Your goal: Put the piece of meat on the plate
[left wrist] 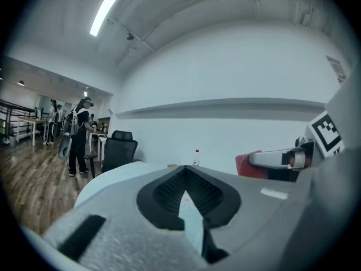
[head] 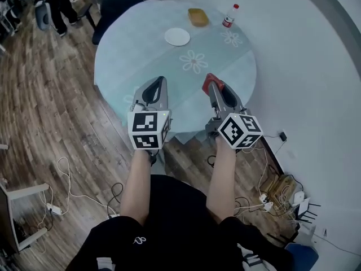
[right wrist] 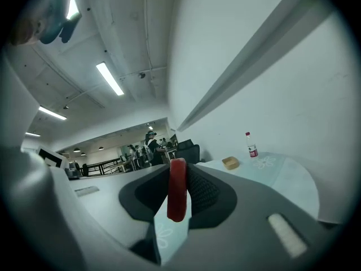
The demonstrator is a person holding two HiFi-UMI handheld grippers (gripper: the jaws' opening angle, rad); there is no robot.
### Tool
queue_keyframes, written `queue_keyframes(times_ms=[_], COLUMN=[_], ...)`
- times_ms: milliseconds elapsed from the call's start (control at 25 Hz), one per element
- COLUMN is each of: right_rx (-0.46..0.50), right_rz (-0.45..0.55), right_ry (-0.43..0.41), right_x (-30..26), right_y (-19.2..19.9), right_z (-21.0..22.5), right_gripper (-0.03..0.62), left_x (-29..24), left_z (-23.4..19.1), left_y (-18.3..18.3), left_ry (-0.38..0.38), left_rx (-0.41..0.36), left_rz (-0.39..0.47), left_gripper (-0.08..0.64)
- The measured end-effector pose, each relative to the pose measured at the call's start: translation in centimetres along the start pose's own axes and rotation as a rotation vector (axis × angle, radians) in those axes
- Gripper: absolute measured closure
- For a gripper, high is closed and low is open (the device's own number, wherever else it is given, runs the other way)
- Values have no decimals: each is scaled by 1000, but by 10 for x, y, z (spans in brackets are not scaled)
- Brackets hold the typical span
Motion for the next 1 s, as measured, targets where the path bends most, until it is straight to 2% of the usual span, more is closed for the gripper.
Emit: queue_keyframes(times_ms=[320, 480, 640, 880, 1000], right_rx=[21, 27, 37, -16, -47], right_rz=[-93, -111, -165, -202, -224], right_ry=[-6, -29, -42, 44, 71], right_x=[-130, -187, -222, -226, -227], right_y=[1, 3, 24, 33, 44], right_z=[13, -1, -8, 40, 68], right_gripper=[494, 494, 494, 494, 494], left_x=[-98, -122, -140, -178, -202], left_z=[-86, -141, -179, -168, -152], left_y=[0, -7, 4, 29, 42], left_ry=[-12, -47, -80, -33, -20], left_rx=[77, 101, 133, 163, 144], left_rz=[-53, -48, -77, -140, -173], left_gripper=[566, 566, 566, 566, 566])
Point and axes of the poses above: the fingertips, and each gripper's own axes: x backward along the fingers, z to its right, y out of its underside, the point moved 2 cm from there along x, backward along the fingers
